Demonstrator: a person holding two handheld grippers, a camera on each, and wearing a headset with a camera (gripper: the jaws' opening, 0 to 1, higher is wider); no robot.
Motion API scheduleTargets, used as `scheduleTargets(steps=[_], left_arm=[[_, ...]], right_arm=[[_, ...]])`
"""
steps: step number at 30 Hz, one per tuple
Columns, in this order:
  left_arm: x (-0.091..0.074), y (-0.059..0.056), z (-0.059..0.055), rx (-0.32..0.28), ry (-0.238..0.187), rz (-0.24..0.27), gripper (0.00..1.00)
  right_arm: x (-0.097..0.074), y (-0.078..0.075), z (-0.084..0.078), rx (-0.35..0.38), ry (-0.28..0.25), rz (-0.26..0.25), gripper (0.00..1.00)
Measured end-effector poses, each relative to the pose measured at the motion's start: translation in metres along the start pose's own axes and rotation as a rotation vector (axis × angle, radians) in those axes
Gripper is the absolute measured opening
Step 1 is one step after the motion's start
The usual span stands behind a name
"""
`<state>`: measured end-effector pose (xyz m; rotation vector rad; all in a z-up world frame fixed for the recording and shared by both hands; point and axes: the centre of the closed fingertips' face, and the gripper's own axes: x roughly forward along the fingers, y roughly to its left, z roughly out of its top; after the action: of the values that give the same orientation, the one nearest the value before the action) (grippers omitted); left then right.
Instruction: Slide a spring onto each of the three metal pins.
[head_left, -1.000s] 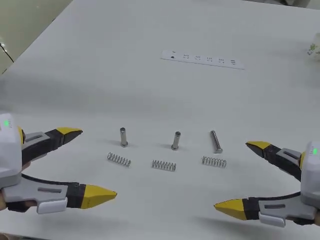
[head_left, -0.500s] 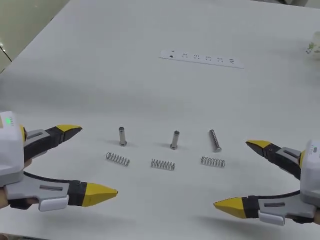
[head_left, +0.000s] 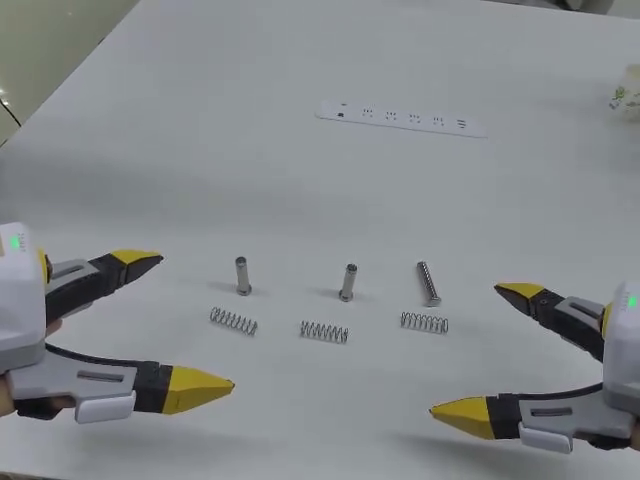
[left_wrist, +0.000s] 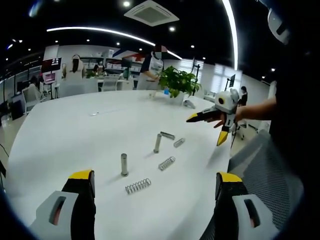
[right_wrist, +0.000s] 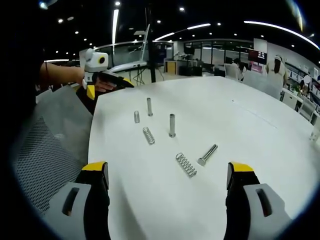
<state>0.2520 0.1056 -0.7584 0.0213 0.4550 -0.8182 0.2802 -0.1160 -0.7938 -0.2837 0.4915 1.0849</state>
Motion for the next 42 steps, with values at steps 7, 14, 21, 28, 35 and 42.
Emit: scheduleTargets(steps=[7, 14, 21, 28, 35, 42], left_arm=[[0.000, 0.000, -0.002, 0.007, 0.012, -0.003, 0.98], [-0.001, 0.002, -0.001, 0.008, 0.008, -0.002, 0.97], [0.000, 0.003, -0.001, 0.011, 0.009, -0.002, 0.97], [0.001, 0.003, -0.003, 0.011, 0.012, -0.005, 0.97], [0.001, 0.003, -0.001, 0.011, 0.011, -0.006, 0.96], [0.001, 0.005, 0.001, 0.008, 0.004, -0.001, 0.96]], right_arm=[[0.002, 0.002, 0.002, -0.002, 0.005, 0.008, 0.99], [0.002, 0.000, 0.004, -0.002, 0.005, 0.015, 0.99], [0.004, -0.004, 0.012, 0.003, -0.005, 0.012, 0.99], [0.007, -0.013, 0.018, 0.027, -0.005, 0.004, 0.98], [0.010, -0.018, 0.028, 0.035, -0.017, 0.002, 0.95], [0.015, -0.029, 0.033, 0.074, -0.009, -0.015, 0.93]])
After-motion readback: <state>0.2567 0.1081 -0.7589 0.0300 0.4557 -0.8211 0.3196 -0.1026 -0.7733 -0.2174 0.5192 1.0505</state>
